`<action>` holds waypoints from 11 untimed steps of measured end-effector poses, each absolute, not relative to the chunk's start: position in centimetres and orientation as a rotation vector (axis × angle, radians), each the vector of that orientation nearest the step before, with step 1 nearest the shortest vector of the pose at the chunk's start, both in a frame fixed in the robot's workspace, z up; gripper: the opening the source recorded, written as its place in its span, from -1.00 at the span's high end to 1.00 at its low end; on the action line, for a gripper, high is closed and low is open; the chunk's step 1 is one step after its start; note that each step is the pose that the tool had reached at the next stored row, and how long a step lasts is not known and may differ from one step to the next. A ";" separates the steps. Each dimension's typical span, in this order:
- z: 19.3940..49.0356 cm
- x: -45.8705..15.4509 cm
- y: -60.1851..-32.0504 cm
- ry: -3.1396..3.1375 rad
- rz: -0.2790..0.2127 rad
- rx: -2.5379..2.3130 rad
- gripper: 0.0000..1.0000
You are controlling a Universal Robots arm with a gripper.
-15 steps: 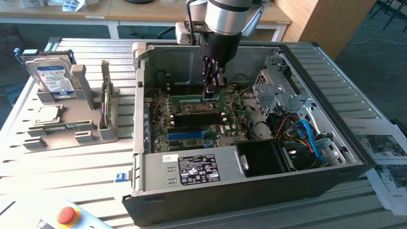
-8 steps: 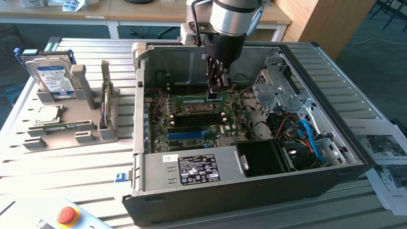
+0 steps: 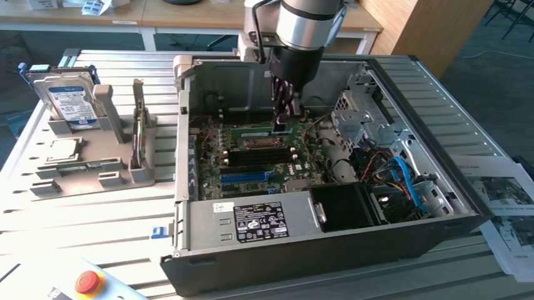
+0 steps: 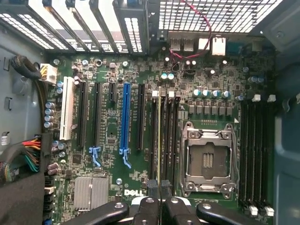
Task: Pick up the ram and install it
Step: 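Insert the ram into the slot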
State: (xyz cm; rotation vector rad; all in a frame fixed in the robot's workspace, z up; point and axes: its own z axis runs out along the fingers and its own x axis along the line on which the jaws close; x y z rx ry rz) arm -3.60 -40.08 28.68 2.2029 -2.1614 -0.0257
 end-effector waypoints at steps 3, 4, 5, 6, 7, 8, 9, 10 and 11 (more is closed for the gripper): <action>28.1 -3.6 -40.2 -2.162 -0.026 2.203 0.76; 28.0 -3.6 -40.2 -2.162 -0.026 2.203 0.76; 27.8 -3.6 -40.2 -2.161 -0.026 2.203 0.76; 27.6 -3.6 -40.3 -2.162 -0.026 2.203 0.76; 27.4 -3.6 -40.3 -2.162 -0.025 2.203 0.76; 27.2 -3.6 -40.3 -2.162 -0.026 2.203 0.76; 27.1 -3.6 -40.3 -2.162 -0.025 2.203 0.76; 26.9 -3.6 -40.3 -2.162 -0.025 2.203 0.76; 26.7 -3.6 -40.3 -2.162 -0.025 2.203 0.76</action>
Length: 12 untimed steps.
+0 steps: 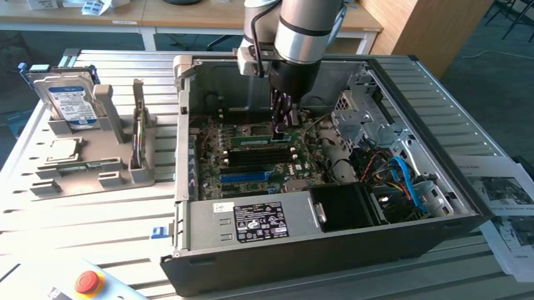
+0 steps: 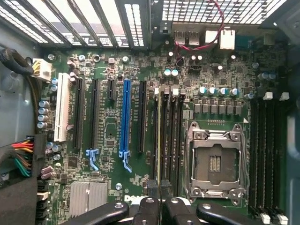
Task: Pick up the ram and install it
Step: 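Insert the ram into the slot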
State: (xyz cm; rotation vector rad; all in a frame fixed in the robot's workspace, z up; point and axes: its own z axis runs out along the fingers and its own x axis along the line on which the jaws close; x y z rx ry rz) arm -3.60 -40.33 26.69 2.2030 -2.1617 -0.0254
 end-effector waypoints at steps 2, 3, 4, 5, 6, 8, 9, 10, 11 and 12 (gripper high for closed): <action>26.3 -3.6 -40.3 -2.162 -0.025 2.203 0.76; 26.1 -3.6 -40.3 -2.162 -0.025 2.203 0.76; 26.0 -3.6 -40.3 -2.162 -0.025 2.203 0.76; 25.9 -3.6 -40.3 -2.162 -0.025 2.203 0.76; 25.9 -3.6 -40.3 -2.162 -0.025 2.203 0.76; 25.9 -3.6 -40.3 -2.162 -0.025 2.203 0.76; 25.9 -3.6 -40.3 -2.162 -0.025 2.203 0.76; 25.9 -3.5 -40.3 -2.162 -0.025 2.203 0.76; 25.9 -3.4 -40.3 -2.162 -0.025 2.203 0.76; 25.9 -3.4 -40.3 -2.162 -0.025 2.203 0.76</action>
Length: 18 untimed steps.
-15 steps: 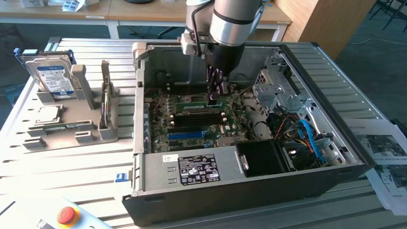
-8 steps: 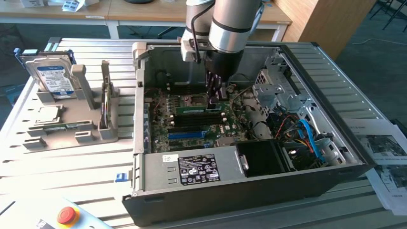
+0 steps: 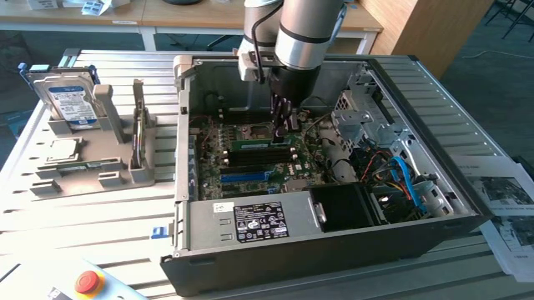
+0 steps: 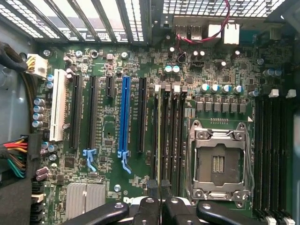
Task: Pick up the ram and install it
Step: 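Insert the ram into the slot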
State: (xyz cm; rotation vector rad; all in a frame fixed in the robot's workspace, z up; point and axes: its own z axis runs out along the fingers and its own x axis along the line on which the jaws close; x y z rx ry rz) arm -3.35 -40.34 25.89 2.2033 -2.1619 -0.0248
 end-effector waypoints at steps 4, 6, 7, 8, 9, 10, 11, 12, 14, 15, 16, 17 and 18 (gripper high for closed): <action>25.9 -3.3 -40.3 -2.162 -0.025 2.203 0.76; 25.8 -3.3 -40.3 -2.162 -0.024 2.204 0.76; 25.7 -3.3 -40.3 -2.163 -0.023 2.205 0.76; 25.7 -3.4 -40.3 -2.163 -0.022 2.205 0.76; 25.7 -3.4 -40.3 -2.162 -0.021 2.206 0.76; 25.7 -3.4 -40.3 -2.162 -0.021 2.206 0.76; 25.7 -3.4 -40.3 -2.162 -0.021 2.206 0.76; 25.7 -3.4 -40.3 -2.163 -0.021 2.206 0.76; 25.7 -3.4 -40.3 -2.165 -0.016 2.208 0.76; 25.6 -3.4 -40.3 -2.166 -0.014 2.209 0.76; 25.7 -3.4 -40.3 -2.166 -0.014 2.210 0.76; 25.7 -3.4 -40.3 -2.166 -0.014 2.210 0.76; 25.7 -3.4 -40.3 -2.166 -0.014 2.210 0.76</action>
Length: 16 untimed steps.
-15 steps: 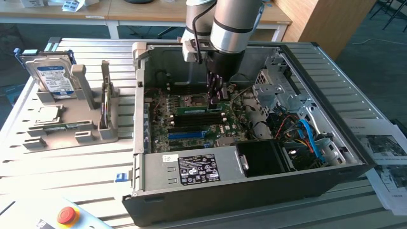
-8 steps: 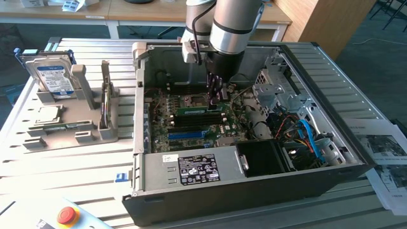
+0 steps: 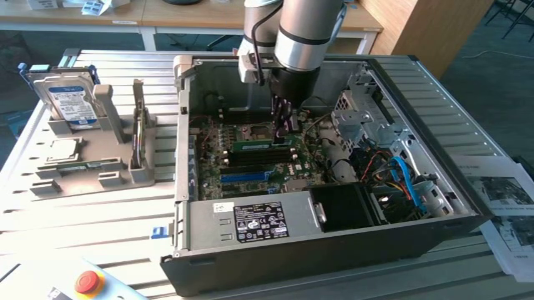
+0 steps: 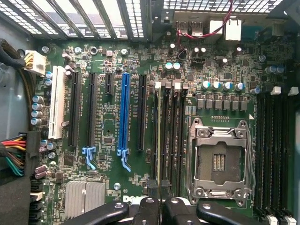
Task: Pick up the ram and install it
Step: 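Insert the ram into the slot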
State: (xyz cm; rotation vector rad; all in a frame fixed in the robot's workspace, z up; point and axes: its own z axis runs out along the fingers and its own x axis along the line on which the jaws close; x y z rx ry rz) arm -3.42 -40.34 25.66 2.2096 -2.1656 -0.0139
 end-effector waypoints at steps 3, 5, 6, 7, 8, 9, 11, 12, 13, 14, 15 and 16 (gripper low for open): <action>25.5 -3.4 -40.3 -2.166 -0.013 2.210 0.76; 25.1 -3.5 -40.3 -2.167 -0.011 2.211 0.76; 25.0 -3.5 -40.3 -2.168 -0.010 2.211 0.76; 24.8 -3.5 -40.3 -2.168 -0.009 2.212 0.76; 24.6 -3.5 -40.3 -2.168 -0.008 2.212 0.76; 24.4 -3.5 -40.3 -2.169 -0.007 2.213 0.76; 24.4 -3.5 -40.3 -2.169 -0.007 2.213 0.76; 24.4 -3.5 -40.3 -2.169 -0.007 2.213 0.76; 24.4 -3.5 -40.3 -2.169 -0.007 2.212 0.76; 24.3 -3.6 -40.3 -2.169 -0.006 2.213 0.76; 24.3 -3.7 -40.3 -2.171 -0.005 2.213 0.76; 24.2 -3.8 -40.3 -2.172 -0.003 2.212 0.76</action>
